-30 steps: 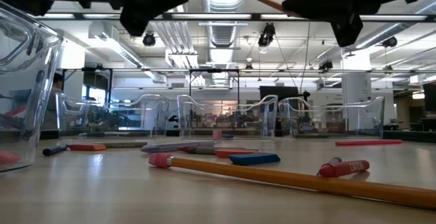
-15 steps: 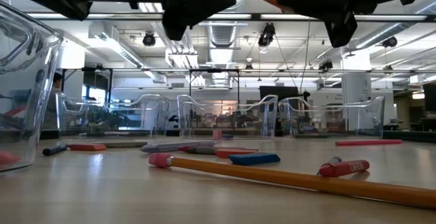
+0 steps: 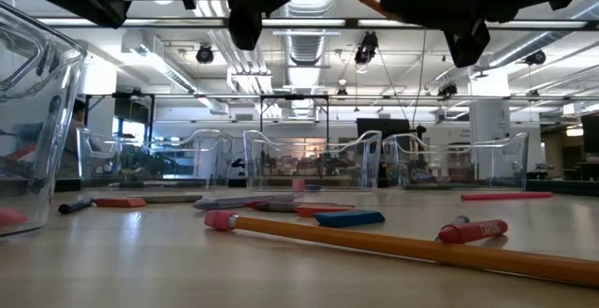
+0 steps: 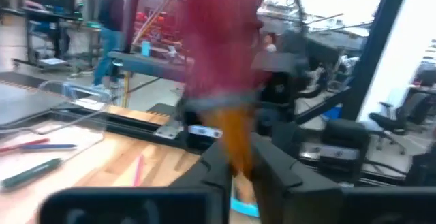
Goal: Sort crayons/erasers/pens/pencils in bins
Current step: Put the orange pencil into the bottom transparent bin
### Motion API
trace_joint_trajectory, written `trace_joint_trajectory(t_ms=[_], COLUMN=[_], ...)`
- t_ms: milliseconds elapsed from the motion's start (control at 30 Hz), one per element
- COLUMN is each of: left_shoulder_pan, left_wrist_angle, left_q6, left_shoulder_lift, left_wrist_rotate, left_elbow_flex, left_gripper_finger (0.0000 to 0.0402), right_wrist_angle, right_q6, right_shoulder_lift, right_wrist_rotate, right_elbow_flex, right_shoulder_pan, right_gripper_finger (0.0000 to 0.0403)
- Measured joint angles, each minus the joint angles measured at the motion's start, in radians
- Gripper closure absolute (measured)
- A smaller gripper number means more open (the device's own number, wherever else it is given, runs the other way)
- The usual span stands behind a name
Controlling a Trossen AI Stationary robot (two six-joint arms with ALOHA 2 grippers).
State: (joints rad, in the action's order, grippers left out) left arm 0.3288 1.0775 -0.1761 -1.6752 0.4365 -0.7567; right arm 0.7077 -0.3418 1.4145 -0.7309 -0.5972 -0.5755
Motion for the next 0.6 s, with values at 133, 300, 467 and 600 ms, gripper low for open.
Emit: trace_joint_trajectory(t_ms=[133, 300, 467, 600], left_shoulder_pan=[-0.001, 0.0, 0.009, 0.057], left_wrist_angle=[-0.022, -0.13, -0.612, -1.209], left_q6=[0.01, 0.05, 0.036, -0.096], left_shoulder_lift=[0.001, 0.071, 0.283, 0.444], left_wrist_rotate=[0.016, 0.016, 0.016, -0.028], left_elbow_flex=[0.001, 0.004, -0.032, -0.175], left_gripper_finger=[0.0387, 0.0395, 0.0395, 0.0395], right_wrist_angle=[0.003, 0.001, 0.001, -0.003], right_q6=[0.0, 0.005, 0.002, 0.004], right_shoulder_lift=[0.001, 0.001, 0.001, -0.001], right_wrist_rotate=[-0.002, -0.002, -0.001, 0.001], right_elbow_flex=[0.0, 0.0, 0.0, -0.003], right_shoulder_pan=[0.0, -0.001, -0.001, -0.001], right_gripper_finger=[0.0367, 0.0297, 0.0215, 0.0171])
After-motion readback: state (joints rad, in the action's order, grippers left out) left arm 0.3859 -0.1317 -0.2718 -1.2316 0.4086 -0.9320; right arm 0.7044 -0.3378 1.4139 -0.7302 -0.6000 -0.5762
